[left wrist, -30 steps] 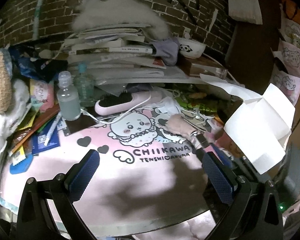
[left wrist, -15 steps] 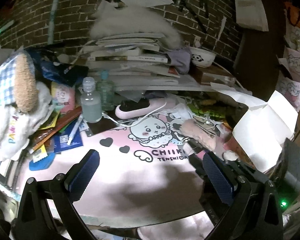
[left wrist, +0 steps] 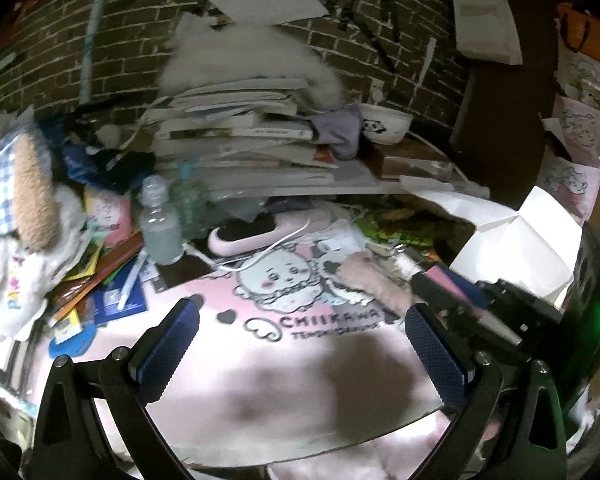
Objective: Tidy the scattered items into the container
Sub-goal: 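Carry the pink case into the white box and open the right gripper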
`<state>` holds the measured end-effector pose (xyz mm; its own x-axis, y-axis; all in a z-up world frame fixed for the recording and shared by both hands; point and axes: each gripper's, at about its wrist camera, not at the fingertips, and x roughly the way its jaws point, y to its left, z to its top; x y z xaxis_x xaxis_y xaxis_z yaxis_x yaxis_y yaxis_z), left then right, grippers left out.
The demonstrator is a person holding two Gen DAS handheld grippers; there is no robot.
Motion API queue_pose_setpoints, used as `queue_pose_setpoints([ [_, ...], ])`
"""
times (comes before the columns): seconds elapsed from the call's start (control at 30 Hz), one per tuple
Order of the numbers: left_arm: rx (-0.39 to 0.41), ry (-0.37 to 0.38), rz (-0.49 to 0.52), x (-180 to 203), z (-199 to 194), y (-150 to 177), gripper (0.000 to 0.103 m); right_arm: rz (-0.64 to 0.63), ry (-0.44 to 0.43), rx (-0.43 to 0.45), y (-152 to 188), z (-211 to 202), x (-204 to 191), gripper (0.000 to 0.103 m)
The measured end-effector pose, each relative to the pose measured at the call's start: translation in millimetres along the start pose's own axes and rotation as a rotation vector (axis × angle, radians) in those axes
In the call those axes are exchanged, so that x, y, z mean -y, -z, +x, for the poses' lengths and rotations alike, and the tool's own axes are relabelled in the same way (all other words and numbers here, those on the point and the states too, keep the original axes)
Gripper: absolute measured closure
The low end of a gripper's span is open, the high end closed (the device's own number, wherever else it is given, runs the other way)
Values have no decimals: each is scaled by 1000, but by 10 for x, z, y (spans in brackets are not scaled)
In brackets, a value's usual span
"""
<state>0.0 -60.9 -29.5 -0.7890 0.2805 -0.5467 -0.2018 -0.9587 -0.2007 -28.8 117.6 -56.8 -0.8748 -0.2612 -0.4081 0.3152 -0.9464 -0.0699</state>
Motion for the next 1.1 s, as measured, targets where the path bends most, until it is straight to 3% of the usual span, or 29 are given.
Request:
queue_pose_setpoints([
  [0.2, 21, 104, 28, 268, 56, -116, 0, -55, 41, -31, -198, -298, 420, 88],
  [0.33, 23, 130, 65, 446, 76, -176, 0, -47, 33, -102, -332, -468, 774, 88],
  [0.53, 24, 168, 81, 541, 100, -209, 0, -50, 161, -202, -419, -628, 1377, 88],
  [0.67, 15, 167, 78, 551, 142, -205, 0, -8, 171, -345, -378, -527, 1752, 88],
  [0.87, -2, 190, 59, 558, 215, -177, 0, 43, 93, -535, -242, -234, 1976, 88],
  [1.1, -29, 199, 64, 565, 319, -127, 0, 76, 84, -665, -138, 19, 2073, 87],
])
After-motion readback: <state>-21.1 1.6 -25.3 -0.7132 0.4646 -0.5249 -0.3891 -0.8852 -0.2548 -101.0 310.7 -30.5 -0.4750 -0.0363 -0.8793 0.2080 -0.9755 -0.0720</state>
